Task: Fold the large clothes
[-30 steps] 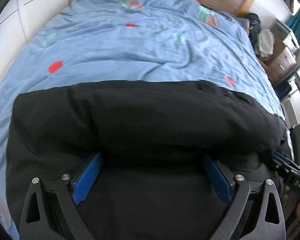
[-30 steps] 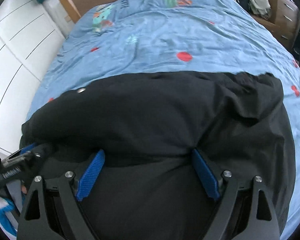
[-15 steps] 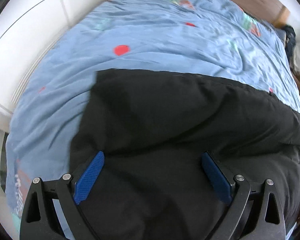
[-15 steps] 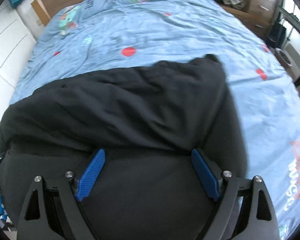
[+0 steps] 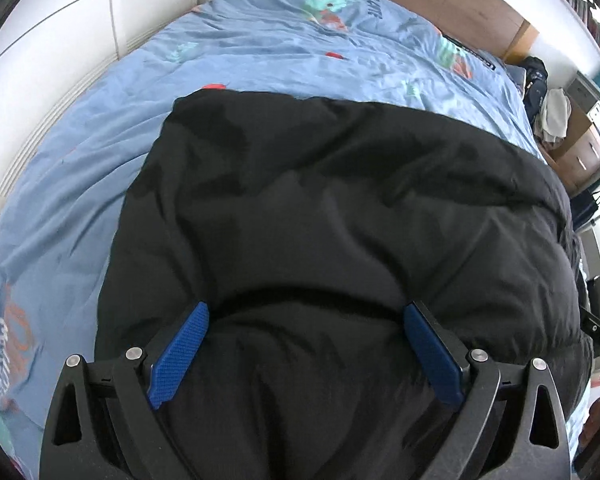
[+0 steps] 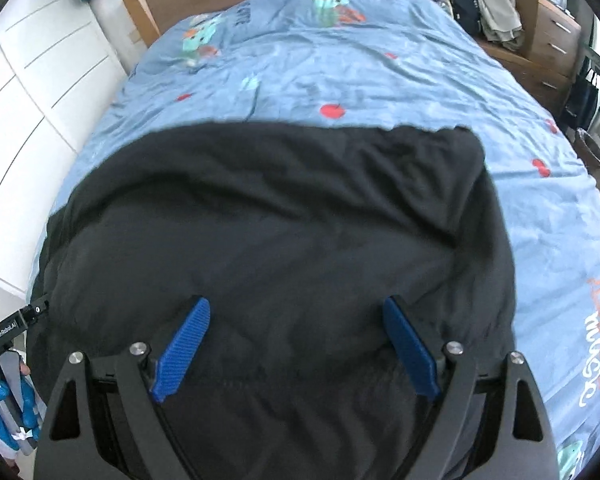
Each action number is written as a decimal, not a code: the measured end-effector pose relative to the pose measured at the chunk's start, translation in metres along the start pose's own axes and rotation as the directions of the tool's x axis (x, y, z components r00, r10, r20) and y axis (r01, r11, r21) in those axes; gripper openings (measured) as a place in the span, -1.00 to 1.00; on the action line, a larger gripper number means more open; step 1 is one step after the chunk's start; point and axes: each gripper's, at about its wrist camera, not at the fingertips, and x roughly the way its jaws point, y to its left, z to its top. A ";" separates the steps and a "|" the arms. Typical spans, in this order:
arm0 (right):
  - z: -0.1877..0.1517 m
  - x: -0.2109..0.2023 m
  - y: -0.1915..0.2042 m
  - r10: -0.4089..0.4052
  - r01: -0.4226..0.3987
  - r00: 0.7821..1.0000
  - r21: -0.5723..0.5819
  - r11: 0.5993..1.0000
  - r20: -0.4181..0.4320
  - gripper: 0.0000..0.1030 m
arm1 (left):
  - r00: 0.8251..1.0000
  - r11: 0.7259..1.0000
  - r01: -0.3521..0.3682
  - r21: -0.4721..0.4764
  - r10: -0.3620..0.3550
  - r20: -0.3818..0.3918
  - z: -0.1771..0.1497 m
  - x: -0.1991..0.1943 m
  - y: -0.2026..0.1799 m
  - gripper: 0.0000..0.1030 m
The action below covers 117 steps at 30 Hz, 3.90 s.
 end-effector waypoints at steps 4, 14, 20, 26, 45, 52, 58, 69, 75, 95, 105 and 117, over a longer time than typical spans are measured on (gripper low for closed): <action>-0.010 0.003 -0.008 -0.006 0.006 1.000 0.011 1.000 -0.011 0.72 | 0.998 0.998 -0.052 0.026 0.051 0.027 -0.012 -0.005 0.000 0.89; -0.028 0.000 -0.024 -0.020 0.020 0.999 0.000 1.000 -0.033 0.72 | 0.990 0.989 -0.112 0.096 0.103 0.099 -0.032 -0.018 -0.002 0.89; -0.037 0.000 -0.032 0.006 -0.006 1.000 0.006 1.000 -0.024 0.72 | 0.988 0.986 -0.125 0.113 0.113 0.108 -0.040 -0.020 0.000 0.89; -0.044 -0.005 -0.036 0.030 -0.030 0.999 -0.007 1.000 -0.013 0.72 | 0.983 0.977 -0.157 0.142 0.142 0.112 -0.046 -0.019 -0.001 0.89; -0.063 -0.029 -0.082 -0.017 0.017 1.000 -0.004 1.000 0.001 0.73 | 0.974 0.968 -0.197 0.155 0.175 0.145 -0.059 -0.028 0.001 0.91; -0.068 -0.038 -0.117 -0.012 0.012 1.000 0.079 0.997 0.003 0.74 | 0.977 0.971 -0.174 0.162 0.149 0.154 -0.061 -0.033 0.007 0.99; -0.057 -0.048 -0.145 -0.008 0.004 0.999 0.117 0.993 0.035 0.75 | 0.986 0.992 -0.098 0.080 0.086 0.145 -0.052 -0.046 0.053 0.99; -0.025 -0.001 -0.196 0.259 -0.253 0.966 0.295 0.922 0.020 0.83 | 0.968 0.962 0.233 -0.144 -0.243 -0.060 -0.020 0.008 0.131 0.99; -0.029 0.057 -0.200 0.406 -0.355 0.910 0.351 0.867 -0.083 0.96 | 0.898 0.898 0.390 -0.204 -0.420 -0.129 -0.012 0.050 0.132 0.99; -0.040 0.123 -0.145 0.607 -0.535 0.787 0.366 0.762 -0.114 1.00 | 0.760 0.728 0.570 -0.380 -0.644 -0.094 -0.043 0.091 0.118 0.98; -0.045 0.107 -0.100 0.594 -0.535 0.801 0.355 0.767 -0.076 0.26 | 0.796 0.762 0.545 -0.351 -0.601 -0.071 -0.060 0.063 0.081 0.22; -0.044 0.037 0.003 0.537 -0.517 0.842 0.216 0.828 -0.044 -0.64 | 0.800 0.737 0.574 -0.355 -0.597 0.054 -0.043 0.002 0.053 -0.61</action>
